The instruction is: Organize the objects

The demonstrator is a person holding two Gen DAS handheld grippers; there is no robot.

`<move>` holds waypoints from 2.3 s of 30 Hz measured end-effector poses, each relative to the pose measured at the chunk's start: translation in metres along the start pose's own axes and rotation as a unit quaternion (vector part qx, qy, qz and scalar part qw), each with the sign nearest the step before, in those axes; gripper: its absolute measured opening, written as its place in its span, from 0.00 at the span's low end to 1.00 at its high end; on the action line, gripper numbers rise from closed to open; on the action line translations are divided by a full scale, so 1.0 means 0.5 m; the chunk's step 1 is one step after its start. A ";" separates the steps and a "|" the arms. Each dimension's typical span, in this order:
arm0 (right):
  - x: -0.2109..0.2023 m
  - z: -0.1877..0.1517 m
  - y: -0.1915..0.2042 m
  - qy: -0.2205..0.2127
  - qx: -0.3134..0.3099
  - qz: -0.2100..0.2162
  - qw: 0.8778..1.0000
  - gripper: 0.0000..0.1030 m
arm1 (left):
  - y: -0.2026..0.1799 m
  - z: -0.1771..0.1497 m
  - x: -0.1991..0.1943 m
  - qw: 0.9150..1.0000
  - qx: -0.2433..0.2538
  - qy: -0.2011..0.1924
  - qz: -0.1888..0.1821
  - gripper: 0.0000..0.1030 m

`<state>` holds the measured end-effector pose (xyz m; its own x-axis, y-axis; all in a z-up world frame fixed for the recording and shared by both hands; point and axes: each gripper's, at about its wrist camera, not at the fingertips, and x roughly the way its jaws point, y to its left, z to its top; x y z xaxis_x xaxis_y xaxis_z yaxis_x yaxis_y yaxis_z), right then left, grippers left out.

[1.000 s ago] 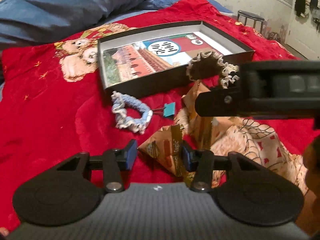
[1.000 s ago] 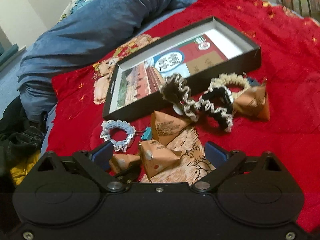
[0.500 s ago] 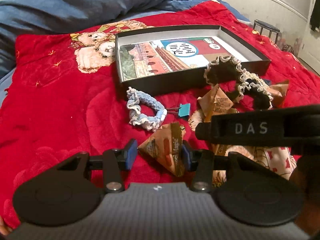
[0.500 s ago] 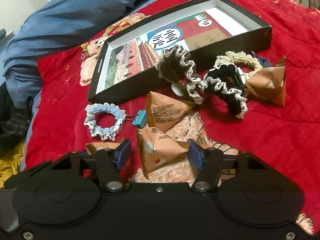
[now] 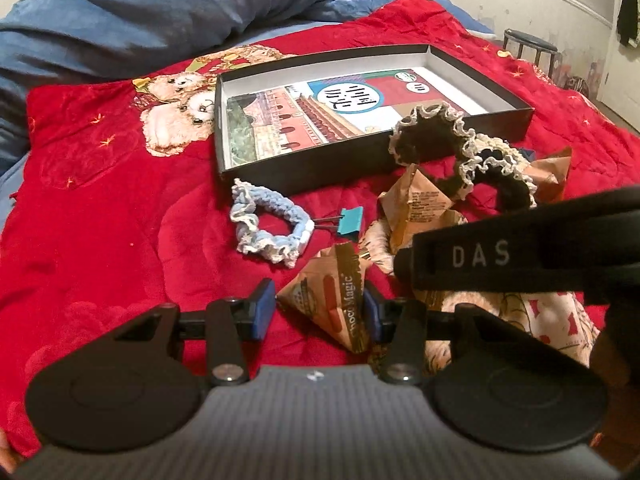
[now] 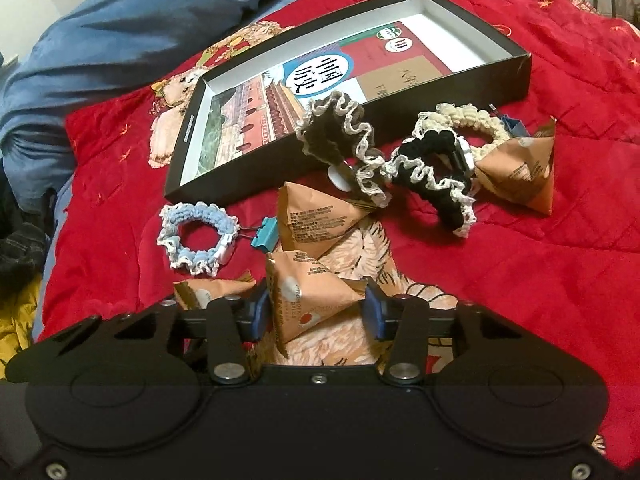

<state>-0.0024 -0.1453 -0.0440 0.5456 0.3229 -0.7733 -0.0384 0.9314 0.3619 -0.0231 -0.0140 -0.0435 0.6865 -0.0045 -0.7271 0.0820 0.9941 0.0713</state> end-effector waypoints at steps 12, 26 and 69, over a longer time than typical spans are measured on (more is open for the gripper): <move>-0.006 0.011 -0.012 0.011 0.022 0.001 1.000 0.43 | 0.005 -0.006 0.007 1.000 -0.018 -0.001 -0.013 0.49; -0.003 0.012 -0.009 0.012 0.017 -0.005 1.000 0.43 | 0.006 -0.003 0.011 0.999 -0.033 -0.002 -0.007 0.55; -0.002 0.014 -0.013 0.015 0.021 -0.001 1.000 0.43 | 0.003 -0.002 0.013 0.999 -0.036 -0.001 -0.002 0.54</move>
<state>0.0031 -0.1529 -0.0420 0.5200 0.3263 -0.7894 -0.0017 0.9246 0.3810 -0.0193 -0.0124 -0.0488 0.6883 -0.0079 -0.7254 0.0325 0.9993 0.0200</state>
